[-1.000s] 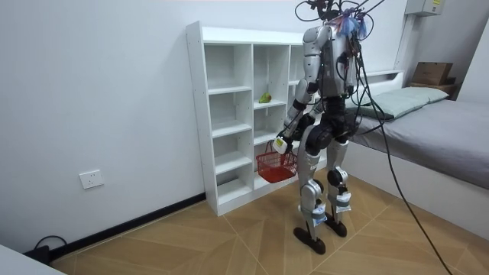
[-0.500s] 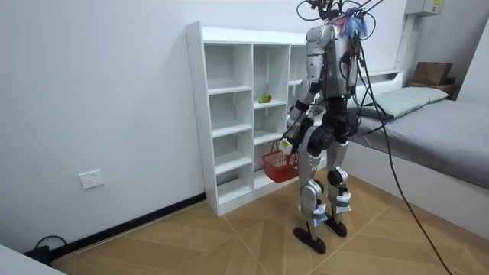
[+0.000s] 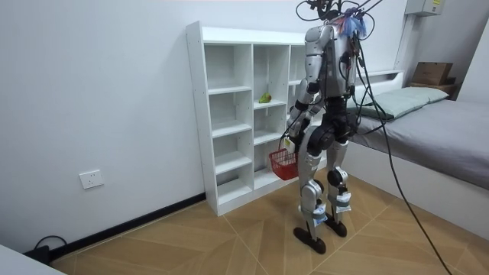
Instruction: Collect fruits from the closet
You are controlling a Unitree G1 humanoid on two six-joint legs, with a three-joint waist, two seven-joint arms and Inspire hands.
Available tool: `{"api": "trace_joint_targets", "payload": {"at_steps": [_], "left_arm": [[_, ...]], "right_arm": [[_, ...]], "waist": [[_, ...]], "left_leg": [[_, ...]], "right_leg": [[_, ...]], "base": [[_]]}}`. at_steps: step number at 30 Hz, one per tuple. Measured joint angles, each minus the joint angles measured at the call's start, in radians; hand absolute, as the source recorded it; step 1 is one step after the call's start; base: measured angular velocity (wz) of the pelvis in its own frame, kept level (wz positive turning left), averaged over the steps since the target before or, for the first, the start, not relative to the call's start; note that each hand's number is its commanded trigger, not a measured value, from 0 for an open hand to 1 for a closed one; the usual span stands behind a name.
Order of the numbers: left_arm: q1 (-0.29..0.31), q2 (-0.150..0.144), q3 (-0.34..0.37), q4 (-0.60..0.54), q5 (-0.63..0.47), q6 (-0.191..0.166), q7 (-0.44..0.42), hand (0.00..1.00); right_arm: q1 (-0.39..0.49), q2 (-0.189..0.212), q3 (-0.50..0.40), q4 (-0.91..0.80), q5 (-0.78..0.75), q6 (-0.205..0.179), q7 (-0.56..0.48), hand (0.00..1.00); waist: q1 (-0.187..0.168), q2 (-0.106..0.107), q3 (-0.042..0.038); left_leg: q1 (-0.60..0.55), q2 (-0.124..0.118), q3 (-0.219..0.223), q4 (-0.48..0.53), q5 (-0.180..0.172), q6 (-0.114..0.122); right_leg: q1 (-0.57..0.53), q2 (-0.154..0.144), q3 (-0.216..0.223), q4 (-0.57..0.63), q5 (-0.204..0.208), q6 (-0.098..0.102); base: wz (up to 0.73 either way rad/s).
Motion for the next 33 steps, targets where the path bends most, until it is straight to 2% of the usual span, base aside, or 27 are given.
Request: {"api": "trace_joint_targets", "payload": {"at_steps": [12, 14, 15, 23, 33], "left_arm": [[-0.001, 0.004, -0.021, 0.001, 0.046, 0.004, -0.018, 1.0], [-0.002, 0.005, -0.021, 0.001, 0.048, 0.003, -0.018, 1.0], [-0.001, 0.006, -0.021, 0.001, 0.048, 0.004, -0.018, 1.0], [-0.004, 0.02, -0.021, -0.014, 0.047, -0.005, -0.02, 1.0], [-0.005, 0.021, -0.021, -0.021, 0.047, -0.012, -0.022, 1.0]], "right_arm": [[-0.005, 0.001, -0.002, 0.046, 0.036, 0.001, 0.0, 1.0], [-0.007, -0.001, -0.002, 0.048, 0.035, 0.0, 0.0, 0.41], [-0.009, 0.0, -0.002, 0.052, 0.036, 0.0, 0.001, 0.0], [-0.035, 0.0, -0.001, 0.089, 0.032, -0.002, 0.039, 0.0], [-0.041, -0.002, -0.001, 0.127, 0.03, -0.003, 0.085, 0.0]], "waist": [[0.0, -0.004, 0.0034], [0.0, -0.004, 0.0034], [0.0, -0.004, 0.0036], [-0.002, -0.001, 0.0055], [-0.005, 0.003, 0.0066]], "left_leg": [[-0.001, 0.0, 0.0, 0.001, 0.0, 0.0], [-0.005, 0.0, 0.001, 0.002, 0.0, 0.0], [-0.006, 0.0, 0.003, 0.002, 0.0, 0.0], [-0.003, 0.0, 0.003, 0.0, 0.0, 0.0], [-0.004, 0.0, 0.004, 0.0, 0.0, 0.0]], "right_leg": [[0.001, 0.0, 0.002, 0.0, 0.0, 0.0], [-0.003, 0.0, 0.002, 0.0, 0.0, 0.0], [-0.005, 0.0, 0.003, 0.0, 0.0, 0.0], [-0.005, 0.0, 0.005, -0.001, 0.0, 0.0], [-0.005, 0.0, 0.004, -0.001, 0.0, 0.0]], "base": [[0.0], [0.0], [0.0], [0.0], [0.0]]}}
